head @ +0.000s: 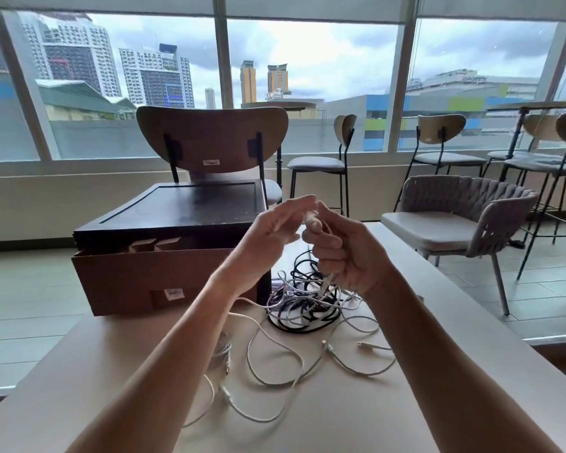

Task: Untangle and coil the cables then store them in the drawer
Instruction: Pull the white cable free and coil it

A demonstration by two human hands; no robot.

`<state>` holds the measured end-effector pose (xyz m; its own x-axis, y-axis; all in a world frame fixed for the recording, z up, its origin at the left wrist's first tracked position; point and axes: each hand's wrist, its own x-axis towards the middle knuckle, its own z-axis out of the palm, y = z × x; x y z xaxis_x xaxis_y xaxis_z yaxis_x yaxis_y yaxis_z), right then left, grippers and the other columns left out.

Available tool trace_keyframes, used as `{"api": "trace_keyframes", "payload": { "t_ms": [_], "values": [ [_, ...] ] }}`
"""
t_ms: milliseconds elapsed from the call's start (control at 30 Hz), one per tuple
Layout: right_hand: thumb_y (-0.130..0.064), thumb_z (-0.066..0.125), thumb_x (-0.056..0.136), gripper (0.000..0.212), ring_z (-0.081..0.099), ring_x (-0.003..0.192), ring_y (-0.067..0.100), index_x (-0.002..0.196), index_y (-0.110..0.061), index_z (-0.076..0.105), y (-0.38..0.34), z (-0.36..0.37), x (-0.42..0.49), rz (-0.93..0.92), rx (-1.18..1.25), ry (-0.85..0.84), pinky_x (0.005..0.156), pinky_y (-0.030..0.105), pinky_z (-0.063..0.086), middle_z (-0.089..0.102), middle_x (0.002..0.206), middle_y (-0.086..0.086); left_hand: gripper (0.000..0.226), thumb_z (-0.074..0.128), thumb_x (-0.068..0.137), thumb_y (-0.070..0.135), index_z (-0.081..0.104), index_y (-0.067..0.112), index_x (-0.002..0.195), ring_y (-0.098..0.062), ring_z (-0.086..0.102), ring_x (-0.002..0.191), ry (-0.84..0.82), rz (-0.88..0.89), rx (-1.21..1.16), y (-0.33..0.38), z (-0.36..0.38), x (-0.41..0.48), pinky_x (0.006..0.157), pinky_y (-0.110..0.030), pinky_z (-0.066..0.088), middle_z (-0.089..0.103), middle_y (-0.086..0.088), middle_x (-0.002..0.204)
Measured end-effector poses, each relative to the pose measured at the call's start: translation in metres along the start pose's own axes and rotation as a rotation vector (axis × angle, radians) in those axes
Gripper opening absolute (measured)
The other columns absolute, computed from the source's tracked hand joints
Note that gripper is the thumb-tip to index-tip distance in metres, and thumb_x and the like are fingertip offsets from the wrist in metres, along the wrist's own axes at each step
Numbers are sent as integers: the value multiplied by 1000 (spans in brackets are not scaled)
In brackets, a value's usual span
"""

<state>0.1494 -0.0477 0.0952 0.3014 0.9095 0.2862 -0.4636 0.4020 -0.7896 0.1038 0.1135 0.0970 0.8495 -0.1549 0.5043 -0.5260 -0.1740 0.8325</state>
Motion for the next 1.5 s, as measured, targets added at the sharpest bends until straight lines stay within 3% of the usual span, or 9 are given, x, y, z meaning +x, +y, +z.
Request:
{"api": "trace_keyframes", "payload": {
  "t_ms": [100,233,433,567,867,1033,1200,1400,1500],
  "values": [
    [-33,43,102,35,24,41,4,89,-6,61,1,-9,6,-8,29,-15,35,16,19,52,58,-2,28,44,105,8,70,20,107,-19,65,106,38,-15,22,-15,3,9,104,-42,49,70,9,94],
    [-32,45,99,33,20,45,3,87,-7,62,0,-29,1,-41,57,156,36,14,24,45,56,-5,23,52,102,9,67,12,86,-3,50,62,265,-31,18,-35,-6,19,67,-20,45,55,-4,74],
    [-15,47,100,11,26,55,5,108,-8,50,2,-47,-4,-77,77,164,50,18,30,46,63,-7,24,60,99,25,67,11,81,-5,24,44,395,-129,-54,-51,-16,25,45,-20,29,28,11,49],
    [-8,49,93,21,39,58,7,110,-3,60,0,-56,-1,-249,159,277,58,20,40,53,67,-8,19,60,100,20,73,19,86,-6,23,42,320,-83,151,-61,-19,26,41,-20,22,39,11,49],
    [-1,35,103,27,73,69,17,107,7,60,-14,-78,0,-745,419,697,70,27,60,75,92,14,12,69,94,25,79,24,100,9,63,85,-71,-42,663,-48,-13,22,76,-6,44,72,20,92],
    [-1,37,104,24,71,103,23,118,0,57,-1,-80,-1,-694,-203,1029,96,35,54,73,105,15,10,70,93,24,78,23,88,-2,63,83,-148,41,710,-23,-11,21,75,-14,48,69,14,86],
    [-3,38,104,25,73,95,23,116,4,59,12,-65,5,-332,-809,765,89,30,54,75,98,14,17,68,92,26,73,28,77,0,59,76,-83,108,680,-5,-16,22,66,-11,40,63,23,78],
    [-11,43,101,28,55,64,17,108,1,67,15,-50,2,-102,-589,406,64,23,45,65,71,10,29,70,84,51,70,23,75,-2,47,52,92,124,431,-6,-40,21,53,-25,38,59,13,59],
    [-10,40,101,30,48,51,8,111,4,65,14,-49,4,-157,-478,327,55,19,36,60,65,5,33,69,83,55,70,23,75,-38,48,52,178,124,343,-10,-42,22,51,-47,43,59,-24,64]
  ]
}}
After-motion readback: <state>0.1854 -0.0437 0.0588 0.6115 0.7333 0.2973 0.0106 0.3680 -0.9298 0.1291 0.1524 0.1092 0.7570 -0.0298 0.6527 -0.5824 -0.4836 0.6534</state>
